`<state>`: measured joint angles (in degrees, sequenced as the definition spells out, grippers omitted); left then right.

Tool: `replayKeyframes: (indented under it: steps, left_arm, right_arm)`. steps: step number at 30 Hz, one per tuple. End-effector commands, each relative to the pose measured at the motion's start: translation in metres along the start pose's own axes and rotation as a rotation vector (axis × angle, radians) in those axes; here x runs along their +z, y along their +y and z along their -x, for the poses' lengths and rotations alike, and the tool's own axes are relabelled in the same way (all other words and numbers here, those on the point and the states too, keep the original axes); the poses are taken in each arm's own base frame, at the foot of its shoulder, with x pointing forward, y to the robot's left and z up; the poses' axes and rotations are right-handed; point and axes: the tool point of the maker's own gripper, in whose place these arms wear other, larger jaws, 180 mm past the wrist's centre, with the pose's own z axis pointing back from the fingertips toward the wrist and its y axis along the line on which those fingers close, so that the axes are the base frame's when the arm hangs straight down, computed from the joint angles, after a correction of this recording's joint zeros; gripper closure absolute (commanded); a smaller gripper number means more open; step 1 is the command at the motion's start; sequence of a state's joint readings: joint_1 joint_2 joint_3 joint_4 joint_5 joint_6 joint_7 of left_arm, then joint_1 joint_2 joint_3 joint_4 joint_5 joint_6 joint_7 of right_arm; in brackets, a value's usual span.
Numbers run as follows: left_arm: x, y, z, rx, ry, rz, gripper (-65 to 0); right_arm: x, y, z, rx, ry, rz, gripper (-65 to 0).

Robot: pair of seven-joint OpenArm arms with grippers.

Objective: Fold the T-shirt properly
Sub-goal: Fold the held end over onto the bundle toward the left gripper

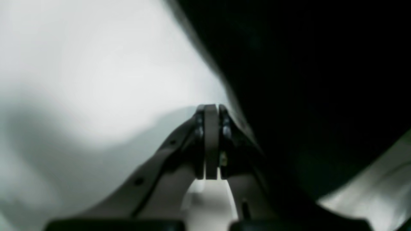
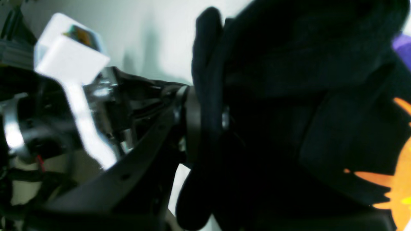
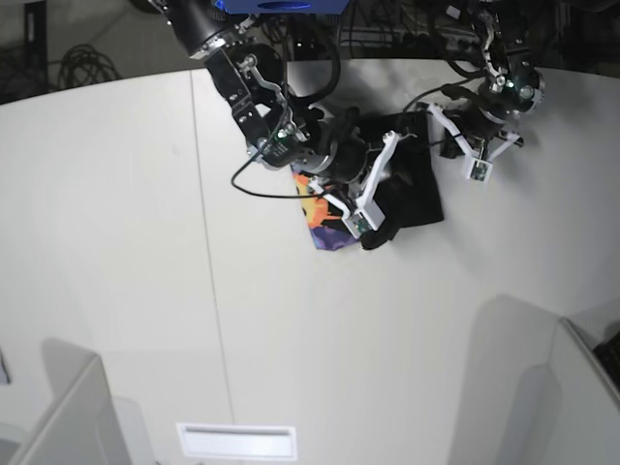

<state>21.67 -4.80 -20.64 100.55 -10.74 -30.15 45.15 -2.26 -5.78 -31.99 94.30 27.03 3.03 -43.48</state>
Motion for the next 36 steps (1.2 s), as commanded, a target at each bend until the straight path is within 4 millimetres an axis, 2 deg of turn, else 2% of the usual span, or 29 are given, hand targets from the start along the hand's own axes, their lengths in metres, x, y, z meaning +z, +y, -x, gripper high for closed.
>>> replayKeyframes:
  steps: [1,5,10,13,15,18,20,26,33,36]
  left_arm:
    - [0.007,0.004,0.012,-0.017,0.046,-0.023,0.0]
    - [0.028,0.02,0.021,-0.01,0.05,-0.08,0.0]
    - [0.044,0.038,0.043,0.009,0.092,-0.129,0.0]
    - [0.052,0.045,0.051,-0.021,0.108,-0.118,0.0]
    - [0.057,0.052,0.054,-0.031,0.112,-0.12,0.0]
    - [0.064,0.063,0.057,-0.022,0.113,-0.148,0.0]
    - [0.067,0.068,0.058,-0.017,0.115,-0.162,0.0]
    - [0.072,0.077,0.061,-0.003,0.116,-0.188,0.0]
    - [0.072,0.077,0.061,-0.003,0.116,-0.188,0.0]
    - [0.072,0.077,0.061,-0.003,0.116,-0.188,0.0]
  right_arm:
    - [-0.001,0.007,-0.013,0.004,-0.039,-0.026,0.0]
    - [-0.009,0.002,-0.016,-0.007,-0.065,-0.018,0.0]
    - [-0.017,0.008,-0.014,0.004,-0.074,-0.021,0.0]
    - [-0.022,-0.001,-0.014,-0.038,-0.059,0.042,0.0]
    - [-0.024,0.0,-0.013,-0.044,-0.05,0.067,-10.8]
    - [-0.026,0.007,-0.015,-0.025,-0.046,0.067,-31.1]
    - [-0.026,0.01,-0.016,-0.017,-0.048,0.061,-40.4]
    - [-0.026,0.013,-0.024,0.005,-0.059,0.056,-40.5]
    - [-0.035,0.062,-0.019,0.184,-0.021,-0.042,-40.5]
    - [-0.036,0.074,-0.013,0.228,-0.006,-0.066,-40.5]
